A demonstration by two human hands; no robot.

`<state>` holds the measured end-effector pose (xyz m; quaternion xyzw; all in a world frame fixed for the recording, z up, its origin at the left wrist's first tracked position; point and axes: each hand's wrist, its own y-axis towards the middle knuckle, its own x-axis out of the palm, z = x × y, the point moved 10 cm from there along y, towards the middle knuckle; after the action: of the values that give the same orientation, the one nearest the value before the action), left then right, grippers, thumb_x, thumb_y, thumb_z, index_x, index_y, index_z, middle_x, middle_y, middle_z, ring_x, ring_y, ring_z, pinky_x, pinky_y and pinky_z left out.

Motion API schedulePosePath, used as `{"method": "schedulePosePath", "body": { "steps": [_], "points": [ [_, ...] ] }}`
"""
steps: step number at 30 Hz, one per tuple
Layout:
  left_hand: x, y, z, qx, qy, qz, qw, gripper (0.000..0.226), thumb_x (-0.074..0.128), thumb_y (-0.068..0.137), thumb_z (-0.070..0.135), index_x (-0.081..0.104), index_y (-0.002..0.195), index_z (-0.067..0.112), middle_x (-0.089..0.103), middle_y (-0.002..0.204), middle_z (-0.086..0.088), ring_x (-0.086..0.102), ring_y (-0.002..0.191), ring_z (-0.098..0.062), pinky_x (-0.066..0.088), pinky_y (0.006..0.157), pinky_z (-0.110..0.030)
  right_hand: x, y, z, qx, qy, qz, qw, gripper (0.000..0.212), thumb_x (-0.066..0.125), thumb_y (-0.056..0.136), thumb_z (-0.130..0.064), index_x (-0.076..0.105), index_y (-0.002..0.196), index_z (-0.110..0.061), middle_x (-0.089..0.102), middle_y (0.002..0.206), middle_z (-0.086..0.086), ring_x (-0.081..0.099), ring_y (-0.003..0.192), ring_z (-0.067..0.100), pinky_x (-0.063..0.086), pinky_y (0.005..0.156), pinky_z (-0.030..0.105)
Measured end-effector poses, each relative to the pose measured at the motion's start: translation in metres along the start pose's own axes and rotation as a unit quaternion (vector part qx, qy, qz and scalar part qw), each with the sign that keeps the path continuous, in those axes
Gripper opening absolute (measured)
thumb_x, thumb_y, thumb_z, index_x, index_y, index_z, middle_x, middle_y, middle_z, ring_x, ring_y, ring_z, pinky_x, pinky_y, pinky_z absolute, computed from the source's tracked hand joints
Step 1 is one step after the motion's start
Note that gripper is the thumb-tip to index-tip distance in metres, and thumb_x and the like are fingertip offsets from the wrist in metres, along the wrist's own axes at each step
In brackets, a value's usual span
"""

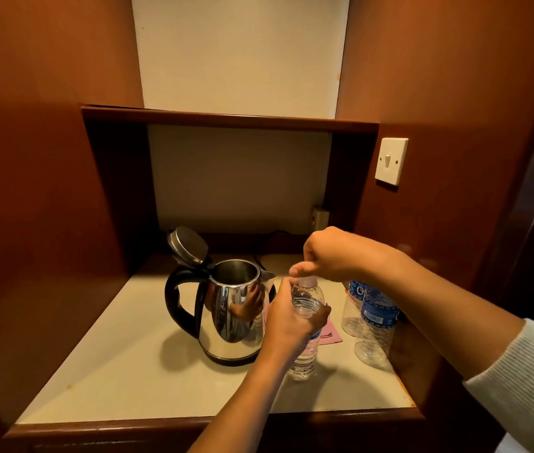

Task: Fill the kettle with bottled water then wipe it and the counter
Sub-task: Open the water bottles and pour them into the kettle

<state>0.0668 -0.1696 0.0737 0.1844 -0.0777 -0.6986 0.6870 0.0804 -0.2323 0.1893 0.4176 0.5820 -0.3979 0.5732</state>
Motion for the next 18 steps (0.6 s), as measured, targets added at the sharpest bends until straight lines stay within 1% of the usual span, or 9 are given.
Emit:
{"method": "schedulePosePath", "body": {
  "steps": [1,3,5,7,10,12,14,15,18],
  "points": [
    [0.000,0.000,0.001,0.001,0.001,0.000,1.000,0.051,0.082,0.080,0.029,0.048,0.117,0.038,0.065,0.103,0.014,0.063,0.093,0.004,0.055,0.077,-0.021,0.000,-0.002,-0.005,-0.027,0.002,-0.009,1.000,0.035,0.060,0.094,-0.048,0.068,0.097,-0.014,0.068,0.092,0.003,0.063,0.083,0.017,0.048,0.065,0.027],
    [-0.001,-0.001,0.001,0.003,0.006,0.003,1.000,0.049,0.082,0.080,0.031,0.049,0.116,0.035,0.066,0.101,0.012,0.065,0.092,0.000,0.057,0.079,-0.024,-0.002,-0.009,-0.013,-0.072,0.038,-0.042,0.996,0.010,0.063,0.095,-0.030,0.065,0.104,-0.025,0.064,0.098,-0.005,0.060,0.086,0.010,0.048,0.068,0.024],
    [0.000,0.000,0.000,0.004,0.012,0.001,1.000,0.049,0.082,0.080,0.033,0.049,0.117,0.032,0.066,0.101,0.011,0.066,0.092,-0.004,0.058,0.082,-0.029,-0.005,-0.013,-0.014,-0.082,0.084,-0.077,0.990,0.021,0.064,0.091,-0.025,0.063,0.111,-0.031,0.062,0.100,-0.007,0.060,0.089,0.010,0.051,0.071,0.025],
    [-0.001,0.000,0.001,0.001,0.016,0.002,1.000,0.050,0.082,0.080,0.030,0.050,0.118,0.030,0.065,0.101,0.011,0.066,0.091,-0.005,0.058,0.083,-0.031,-0.011,-0.011,-0.009,-0.056,0.074,-0.052,0.994,0.027,0.064,0.091,-0.036,0.061,0.117,-0.028,0.060,0.099,-0.008,0.059,0.087,0.008,0.048,0.069,0.023],
    [0.000,0.000,0.001,0.003,0.007,0.000,1.000,0.050,0.083,0.080,0.028,0.049,0.116,0.035,0.066,0.101,0.011,0.065,0.093,-0.003,0.058,0.084,-0.030,-0.014,-0.005,-0.005,-0.031,0.017,-0.009,0.999,0.037,0.064,0.089,-0.053,0.067,0.106,-0.019,0.065,0.094,-0.003,0.060,0.084,0.011,0.046,0.063,0.022],
    [0.000,-0.002,0.003,0.005,0.012,-0.004,1.000,0.049,0.082,0.080,0.030,0.048,0.115,0.037,0.066,0.101,0.013,0.064,0.094,0.001,0.057,0.084,-0.029,-0.010,-0.004,-0.008,-0.048,0.014,-0.005,0.999,0.030,0.068,0.089,-0.047,0.068,0.100,-0.019,0.066,0.091,-0.003,0.062,0.083,0.013,0.045,0.062,0.023],
    [-0.001,-0.001,0.002,0.007,0.010,-0.002,1.000,0.048,0.083,0.078,0.033,0.050,0.112,0.034,0.067,0.097,0.010,0.065,0.091,-0.003,0.058,0.084,-0.035,-0.011,-0.006,-0.012,-0.074,0.025,-0.010,0.997,0.014,0.069,0.092,-0.034,0.068,0.101,-0.024,0.063,0.091,-0.009,0.060,0.084,0.011,0.044,0.064,0.022],
    [-0.002,-0.001,0.003,0.007,0.005,-0.002,1.000,0.047,0.084,0.078,0.034,0.050,0.111,0.034,0.067,0.096,0.009,0.066,0.088,-0.006,0.058,0.083,-0.038,-0.014,-0.008,-0.014,-0.085,0.039,-0.013,0.996,0.011,0.068,0.092,-0.029,0.067,0.103,-0.028,0.062,0.094,-0.010,0.060,0.086,0.009,0.046,0.066,0.021],
    [-0.001,-0.003,0.008,0.012,-0.003,-0.012,1.000,0.049,0.085,0.076,0.040,0.047,0.108,0.039,0.067,0.096,0.009,0.067,0.088,-0.007,0.059,0.082,-0.035,-0.029,-0.011,-0.009,-0.085,0.121,-0.003,0.989,0.018,0.069,0.091,-0.022,0.067,0.107,-0.032,0.064,0.103,-0.008,0.062,0.092,0.010,0.054,0.076,0.025]
  ]
}}
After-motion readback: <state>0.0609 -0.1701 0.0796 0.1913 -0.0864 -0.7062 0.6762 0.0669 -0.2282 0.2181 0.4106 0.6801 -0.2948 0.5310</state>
